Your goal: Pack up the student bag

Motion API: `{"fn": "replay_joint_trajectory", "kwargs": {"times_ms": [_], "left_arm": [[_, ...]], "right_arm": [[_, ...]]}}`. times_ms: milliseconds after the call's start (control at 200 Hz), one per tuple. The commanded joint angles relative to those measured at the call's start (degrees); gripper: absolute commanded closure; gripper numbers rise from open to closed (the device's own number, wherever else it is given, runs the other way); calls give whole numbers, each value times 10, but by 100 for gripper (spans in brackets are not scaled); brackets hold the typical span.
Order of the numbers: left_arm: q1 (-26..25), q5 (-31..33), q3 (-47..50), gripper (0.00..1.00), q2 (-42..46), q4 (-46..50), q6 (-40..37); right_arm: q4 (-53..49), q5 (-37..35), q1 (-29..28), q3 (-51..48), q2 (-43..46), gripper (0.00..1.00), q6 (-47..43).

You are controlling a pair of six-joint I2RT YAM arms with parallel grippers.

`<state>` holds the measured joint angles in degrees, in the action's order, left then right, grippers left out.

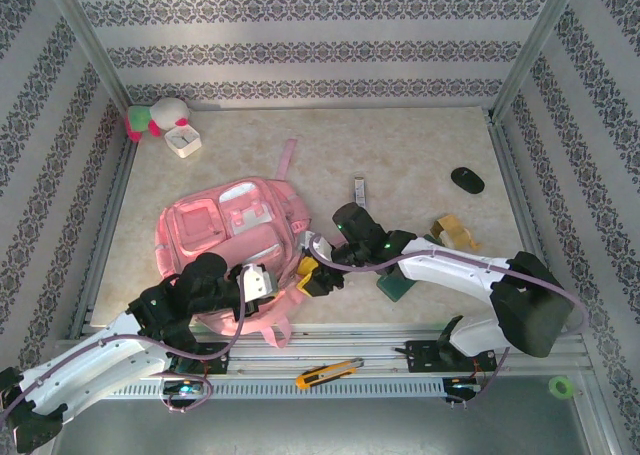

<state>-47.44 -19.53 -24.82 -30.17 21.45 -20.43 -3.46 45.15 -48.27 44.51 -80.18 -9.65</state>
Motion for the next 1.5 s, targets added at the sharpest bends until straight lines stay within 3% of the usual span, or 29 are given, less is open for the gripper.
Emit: {"fn": "replay_joint_trajectory", "kwargs": {"times_ms": [0,85,185,395,620,660,715,784,869,989,1294,1374,1429,1499], "left_arm": [[11,-15,-11,100,2,-89,-12],[12,-14,-11,100,-4,-92,-14],[14,-14,-10,100,-6,-100,-14],[20,-16,-8,100,-8,-107,-10],[24,-18,-6,100,-13,-114,-10],[24,-21,-7,100,-15,-116,-10],[24,-26,-8,100,-19,-119,-9],[24,-28,-11,100,-22,-124,-8],[25,-28,-13,100,-24,-128,-9],[26,-22,-15,100,-25,-124,-11],[30,-11,-20,100,-24,-89,-10],[30,-21,-24,100,-24,-74,-12],[30,-21,-27,93,-26,-64,-11],[30,10,-39,62,-27,-54,6]], "right_arm": [[10,17,-12,-4,7,68,31],[15,20,-14,-4,6,76,50],[18,19,-22,-7,6,76,68],[19,18,-33,-26,25,66,99],[29,10,-32,-44,48,76,110],[37,6,-32,-44,44,74,114],[49,1,-32,-40,34,64,119],[62,1,-33,-34,18,63,126],[66,-4,-33,-27,5,74,128],[62,-33,-32,-36,17,100,127],[35,-189,-8,-86,105,100,147],[32,-202,-3,-82,103,100,147],[34,-194,-3,-75,96,100,144],[35,-175,-8,-65,87,100,133]]}}
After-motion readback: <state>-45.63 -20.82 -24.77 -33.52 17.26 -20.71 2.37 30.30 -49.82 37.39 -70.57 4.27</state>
